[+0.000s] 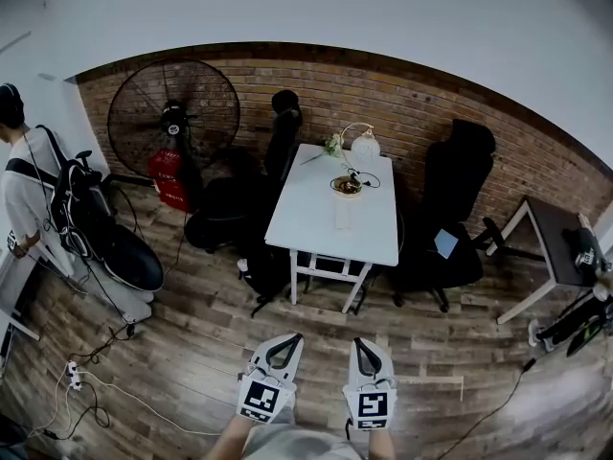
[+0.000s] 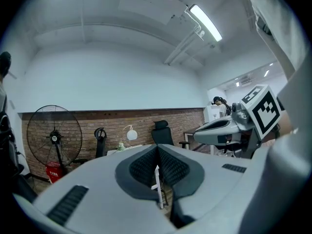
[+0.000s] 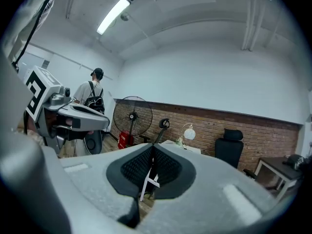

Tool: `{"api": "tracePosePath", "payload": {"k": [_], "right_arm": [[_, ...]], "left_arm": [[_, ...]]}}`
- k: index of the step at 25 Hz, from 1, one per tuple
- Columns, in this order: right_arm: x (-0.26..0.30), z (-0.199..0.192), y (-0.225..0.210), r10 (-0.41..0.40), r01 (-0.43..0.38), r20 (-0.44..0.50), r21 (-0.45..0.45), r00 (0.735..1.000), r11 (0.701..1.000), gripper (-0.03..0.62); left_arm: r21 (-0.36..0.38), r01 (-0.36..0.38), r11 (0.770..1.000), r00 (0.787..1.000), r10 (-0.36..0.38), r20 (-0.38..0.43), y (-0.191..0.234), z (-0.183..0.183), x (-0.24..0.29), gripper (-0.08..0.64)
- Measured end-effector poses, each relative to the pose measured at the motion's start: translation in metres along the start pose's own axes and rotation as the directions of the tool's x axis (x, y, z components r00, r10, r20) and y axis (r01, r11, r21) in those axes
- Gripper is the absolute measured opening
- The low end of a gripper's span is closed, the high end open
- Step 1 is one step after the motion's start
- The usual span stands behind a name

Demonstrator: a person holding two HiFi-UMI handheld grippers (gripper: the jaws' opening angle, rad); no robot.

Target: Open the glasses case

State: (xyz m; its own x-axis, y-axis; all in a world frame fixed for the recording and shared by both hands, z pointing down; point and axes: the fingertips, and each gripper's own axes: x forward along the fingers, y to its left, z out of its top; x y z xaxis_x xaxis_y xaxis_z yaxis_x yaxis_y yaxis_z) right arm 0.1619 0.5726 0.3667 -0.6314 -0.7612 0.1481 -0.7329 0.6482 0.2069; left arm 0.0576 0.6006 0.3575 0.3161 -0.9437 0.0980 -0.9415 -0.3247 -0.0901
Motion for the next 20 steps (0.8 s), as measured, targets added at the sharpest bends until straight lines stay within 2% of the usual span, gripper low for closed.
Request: {"api": "tracePosePath", "payload": {"k": [5, 10, 14, 18, 20], "right_arm": [[0.032, 0.000, -0.009, -0.019, 0.020, -0.033, 0.019, 0.999, 1.000, 0.005], [0.061, 0.004, -0.014, -0.040, 0.040, -0.034, 0.014, 0.999, 0.999, 0.005], [0.084, 0.007, -0.019, -0.051, 0.051, -0.035, 0.006, 0.998, 0.999, 0.005], [0.104, 0.004, -0.024, -0.061, 0.061, -0.040, -0.007, 0.997, 0.998, 0.005], [0.112, 0.002, -0.025, -0.065, 0.065, -0.037, -0.015, 0.997, 0.998, 0.005]], "left_arm": [[0.008, 0.023, 1.000, 1.000, -0.023, 0.006, 0.025, 0.002, 0.027, 0.002], [0.068, 0.052, 0.996, 0.998, -0.053, 0.020, 0.051, 0.006, 0.048, 0.002], [-0.002, 0.058, 0.998, 0.998, -0.058, 0.008, 0.068, 0.003, 0.065, 0.003], [0.031, 0.075, 0.997, 0.997, -0.076, 0.022, 0.083, 0.003, 0.083, 0.002], [0.014, 0.077, 0.997, 0.997, -0.078, 0.017, 0.089, -0.002, 0.087, 0.002]]}}
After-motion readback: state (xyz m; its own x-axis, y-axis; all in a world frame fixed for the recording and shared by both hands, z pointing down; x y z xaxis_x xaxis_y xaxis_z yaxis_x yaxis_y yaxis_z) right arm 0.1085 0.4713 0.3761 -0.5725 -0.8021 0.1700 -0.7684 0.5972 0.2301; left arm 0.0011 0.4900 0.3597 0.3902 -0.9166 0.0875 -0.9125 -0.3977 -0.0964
